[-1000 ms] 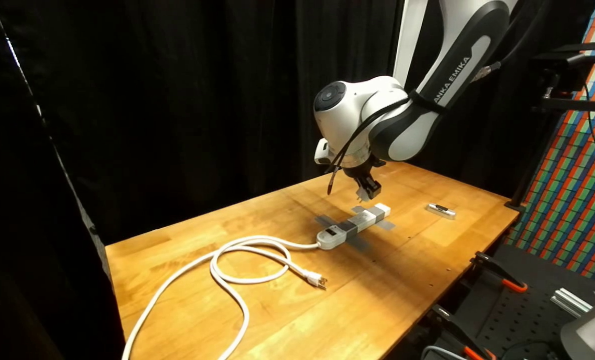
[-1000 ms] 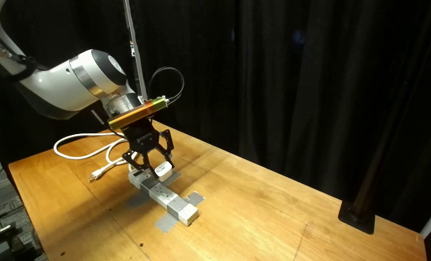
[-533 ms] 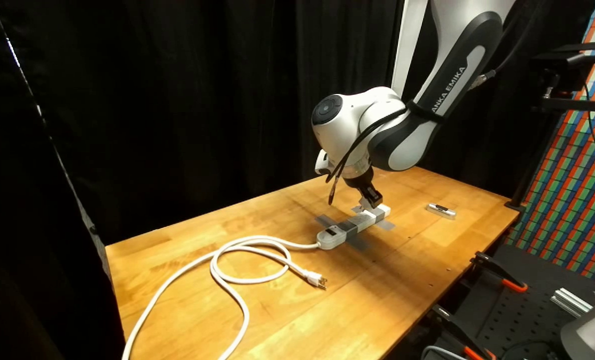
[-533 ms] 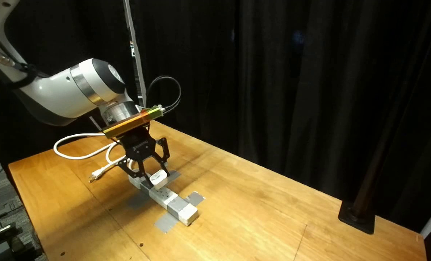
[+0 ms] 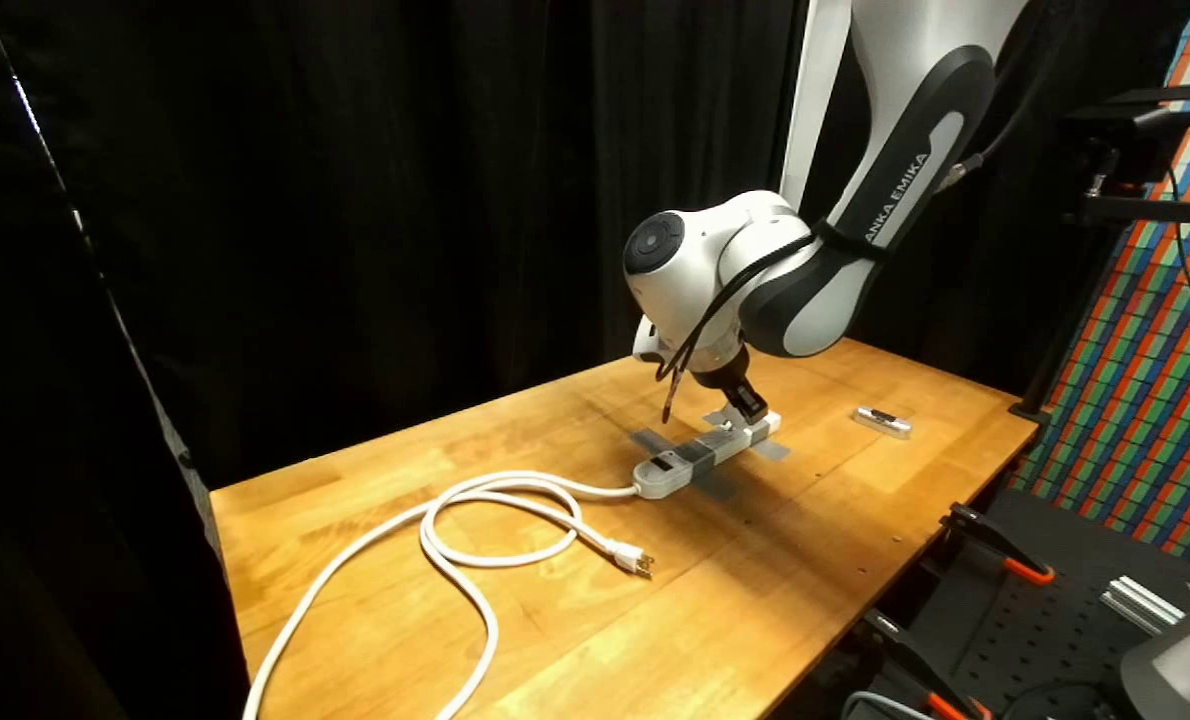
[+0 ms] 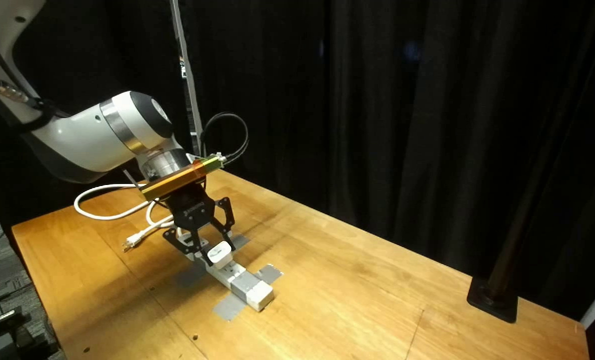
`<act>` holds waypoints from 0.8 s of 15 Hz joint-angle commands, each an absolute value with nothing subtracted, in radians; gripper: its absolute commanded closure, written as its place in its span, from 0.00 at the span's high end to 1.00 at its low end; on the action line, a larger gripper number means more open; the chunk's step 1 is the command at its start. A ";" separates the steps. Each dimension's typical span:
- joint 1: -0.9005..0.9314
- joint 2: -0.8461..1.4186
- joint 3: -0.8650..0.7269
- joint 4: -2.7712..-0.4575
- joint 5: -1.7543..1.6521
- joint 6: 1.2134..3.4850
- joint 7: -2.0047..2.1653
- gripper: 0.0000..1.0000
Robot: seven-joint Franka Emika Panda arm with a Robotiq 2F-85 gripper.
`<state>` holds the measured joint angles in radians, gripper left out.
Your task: Plug the adapter into the extension cord
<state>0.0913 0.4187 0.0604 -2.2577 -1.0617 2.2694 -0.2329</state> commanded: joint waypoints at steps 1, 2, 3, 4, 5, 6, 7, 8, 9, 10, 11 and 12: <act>0.103 0.430 0.062 -2.234 -1.107 2.211 -0.201 0.23; 0.104 0.433 0.062 -2.231 -1.114 2.202 -0.197 0.23; 0.105 0.436 0.063 -2.227 -1.116 2.189 -0.199 0.23; 0.105 0.438 0.064 -2.224 -1.118 2.181 -0.200 0.23; 0.105 0.441 0.067 -2.220 -1.117 2.174 -0.201 0.23; 0.104 0.444 0.069 -2.216 -1.115 2.172 -0.200 0.23; 0.105 0.448 0.071 -2.212 -1.115 2.171 -0.198 0.23; 0.105 0.453 0.073 -2.207 -1.113 2.171 -0.197 0.23; 0.105 0.458 0.075 -2.203 -1.113 2.171 -0.197 0.23; 0.105 0.463 0.077 -2.200 -1.111 2.173 -0.196 0.23; 0.104 0.467 0.079 -2.197 -1.110 2.176 -0.194 0.23; 0.105 0.471 0.081 -2.194 -1.110 2.176 -0.194 0.23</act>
